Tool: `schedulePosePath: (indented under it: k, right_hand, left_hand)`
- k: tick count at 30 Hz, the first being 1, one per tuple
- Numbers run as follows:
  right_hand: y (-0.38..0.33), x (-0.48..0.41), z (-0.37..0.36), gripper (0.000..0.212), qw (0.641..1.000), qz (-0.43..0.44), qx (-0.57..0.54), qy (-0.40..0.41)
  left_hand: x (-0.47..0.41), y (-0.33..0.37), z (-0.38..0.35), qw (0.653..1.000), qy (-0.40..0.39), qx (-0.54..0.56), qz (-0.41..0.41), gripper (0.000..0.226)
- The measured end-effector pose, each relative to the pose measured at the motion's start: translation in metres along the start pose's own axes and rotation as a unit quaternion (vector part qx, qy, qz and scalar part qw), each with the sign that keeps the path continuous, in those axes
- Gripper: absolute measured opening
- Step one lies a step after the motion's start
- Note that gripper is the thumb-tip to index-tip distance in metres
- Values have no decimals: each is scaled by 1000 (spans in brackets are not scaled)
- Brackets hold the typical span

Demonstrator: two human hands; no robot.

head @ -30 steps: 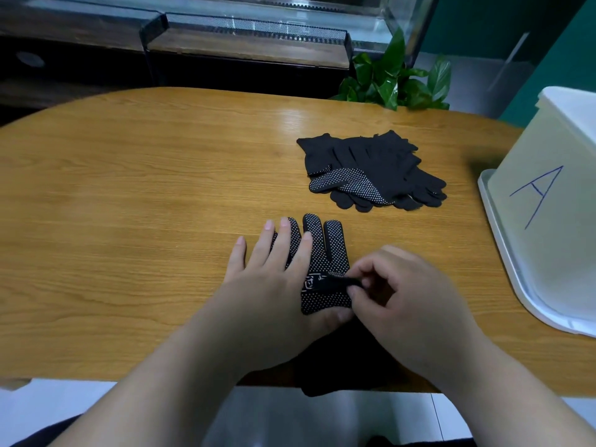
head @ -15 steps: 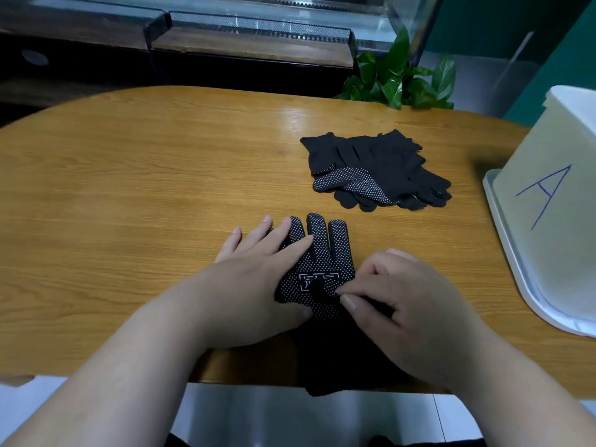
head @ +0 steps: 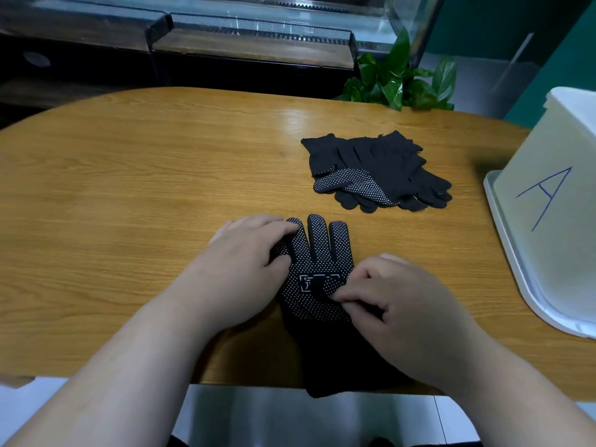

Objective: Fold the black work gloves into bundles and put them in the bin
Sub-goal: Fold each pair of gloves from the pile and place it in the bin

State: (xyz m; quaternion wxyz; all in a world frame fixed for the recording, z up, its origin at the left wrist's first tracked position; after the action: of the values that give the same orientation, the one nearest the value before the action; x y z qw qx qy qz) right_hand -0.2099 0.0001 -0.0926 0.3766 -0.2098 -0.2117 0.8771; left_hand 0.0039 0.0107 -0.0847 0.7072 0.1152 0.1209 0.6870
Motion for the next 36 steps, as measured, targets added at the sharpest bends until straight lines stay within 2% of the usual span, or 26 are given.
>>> schedulePosePath:
  k: [5,9,13,17,23,25,27,31,36]
  right_hand:
    - [-3,0,3,29,999,18,-5,-29]
    - [-5,-3,3,26,999,37,-6,5]
    - [-5,-6,7,23,995,25,-81,56]
    - [6,-11,14,17,985,-60,-101,125]
    - [29,-25,15,6,967,-206,-88,125]
    - [29,-35,16,11,962,-229,-90,120]
    - [29,-49,18,17,958,-252,-91,98]
    - [27,-81,22,24,956,-292,-31,-2]
    - [14,-111,24,14,950,-276,61,-136]
  left_hand:
    - [-2,-2,0,998,26,-30,51,42]
    - [-6,-4,-4,995,40,-50,82,41]
    - [-9,-7,-5,990,74,-54,111,36]
    - [-9,-5,-5,990,67,-60,106,37]
    - [-10,-1,-4,977,83,-138,143,39]
    - [-10,-3,-5,976,73,-131,156,40]
    - [-10,-2,-5,978,70,-121,157,40]
    - [-12,2,-7,982,66,-101,146,32]
    - [-20,0,-6,989,25,-52,139,16]
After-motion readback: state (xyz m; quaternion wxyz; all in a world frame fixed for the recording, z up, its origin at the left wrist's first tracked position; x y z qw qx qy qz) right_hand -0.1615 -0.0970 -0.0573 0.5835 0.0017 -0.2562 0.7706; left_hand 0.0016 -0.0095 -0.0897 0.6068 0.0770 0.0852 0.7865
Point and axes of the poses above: each hand's wrist, its own x-axis away from the middle knuckle, its own z-axis out of the back of the hand, y = z × x, the point moved 2 cm from there along -x, towards the middle knuckle, and after that the axes turned 11 degrees about -x, right-handed, at the moved point
